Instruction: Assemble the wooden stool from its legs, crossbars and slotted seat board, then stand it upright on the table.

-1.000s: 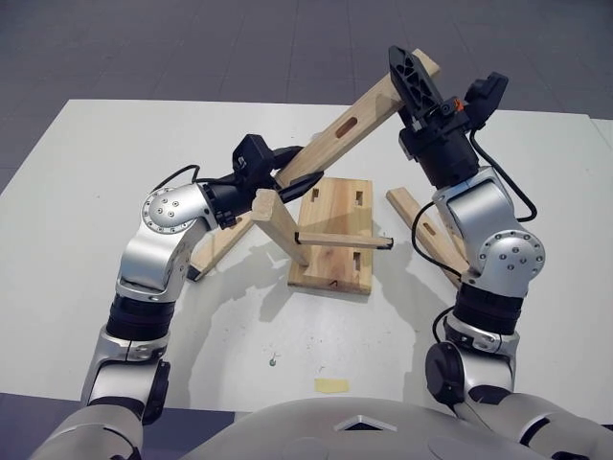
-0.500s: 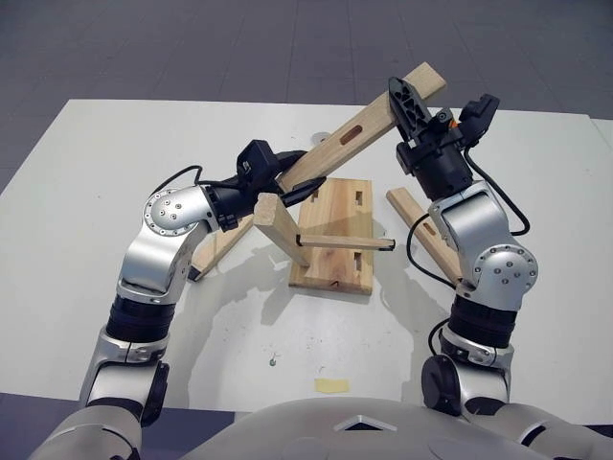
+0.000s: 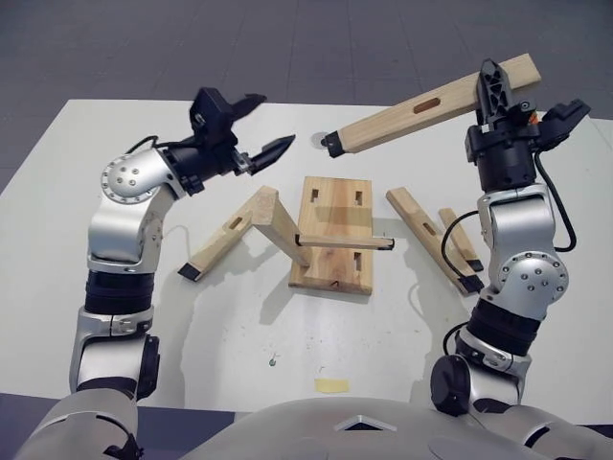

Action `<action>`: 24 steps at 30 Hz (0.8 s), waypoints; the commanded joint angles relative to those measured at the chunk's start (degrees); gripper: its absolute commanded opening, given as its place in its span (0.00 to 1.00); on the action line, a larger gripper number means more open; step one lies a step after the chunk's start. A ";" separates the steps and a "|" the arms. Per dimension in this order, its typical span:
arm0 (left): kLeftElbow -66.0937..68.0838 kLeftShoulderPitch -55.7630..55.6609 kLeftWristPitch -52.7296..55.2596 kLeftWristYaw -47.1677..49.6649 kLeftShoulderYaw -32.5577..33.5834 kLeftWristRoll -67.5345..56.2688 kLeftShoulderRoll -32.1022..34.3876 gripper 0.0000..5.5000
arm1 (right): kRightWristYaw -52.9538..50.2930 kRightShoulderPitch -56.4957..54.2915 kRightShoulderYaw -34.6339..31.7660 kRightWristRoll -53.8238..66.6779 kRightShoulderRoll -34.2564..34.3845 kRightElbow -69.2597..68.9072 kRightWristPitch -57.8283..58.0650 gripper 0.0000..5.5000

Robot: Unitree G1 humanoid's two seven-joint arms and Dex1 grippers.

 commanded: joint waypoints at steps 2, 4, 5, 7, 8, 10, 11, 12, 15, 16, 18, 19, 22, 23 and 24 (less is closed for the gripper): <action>-3.66 -3.38 10.18 -3.24 7.48 -11.22 5.82 0.89 | 1.24 2.55 -4.23 0.42 -6.23 1.18 1.21 0.19; -5.82 -3.12 16.65 -7.11 8.55 -17.87 8.86 0.93 | 3.03 4.96 -6.02 0.23 -8.92 2.83 2.27 0.19; -7.23 -2.59 20.10 -8.92 9.17 -21.44 10.48 0.97 | 4.41 5.74 -6.46 -0.15 -10.10 3.85 2.75 0.19; -9.68 -1.44 26.11 -13.48 8.76 -26.60 14.42 0.98 | 6.53 7.35 -7.39 -0.48 -11.57 5.57 3.38 0.19; -10.93 -0.34 28.13 -16.03 8.57 -28.39 16.70 0.98 | 7.69 8.12 -7.21 -1.35 -12.07 6.19 3.51 0.19; -11.72 0.43 31.38 -19.69 8.79 -31.76 19.56 0.98 | 8.16 9.31 -7.05 -2.51 -11.95 6.48 3.33 0.19; -11.59 0.24 32.46 -20.63 9.02 -33.00 20.30 0.98 | 8.29 9.82 -6.83 -2.81 -11.54 6.08 3.20 0.19; -11.54 0.08 33.57 -21.47 9.29 -34.36 20.86 0.98 | 8.11 10.05 -6.56 -2.84 -10.90 5.71 3.08 0.19; -13.33 0.70 34.08 -23.61 7.98 -35.39 21.82 0.98 | 7.58 10.74 -5.93 -2.96 -9.32 4.69 2.70 0.19; -14.36 1.23 33.85 -23.80 6.84 -35.19 21.50 0.98 | 7.20 11.04 -5.83 -3.12 -8.93 4.45 2.57 0.19; -15.77 2.32 33.41 -23.07 4.54 -34.59 20.00 0.98 | 6.47 11.33 -5.82 -3.12 -8.37 4.24 2.62 0.19; -16.73 3.35 32.70 -22.33 3.62 -33.67 19.51 0.95 | 6.64 10.81 -5.41 -3.41 -8.51 4.81 2.94 0.19; -19.14 5.68 31.59 -21.07 1.06 -32.30 18.45 0.87 | 7.11 10.29 -4.62 -3.73 -9.09 5.43 3.87 0.19; -19.41 5.86 31.28 -20.77 0.45 -31.85 18.19 0.84 | 7.17 10.44 -4.62 -3.64 -9.25 5.34 4.10 0.19; -19.58 5.93 30.82 -20.70 -0.04 -31.19 18.23 0.80 | 7.30 10.60 -4.67 -3.38 -9.43 5.19 4.40 0.19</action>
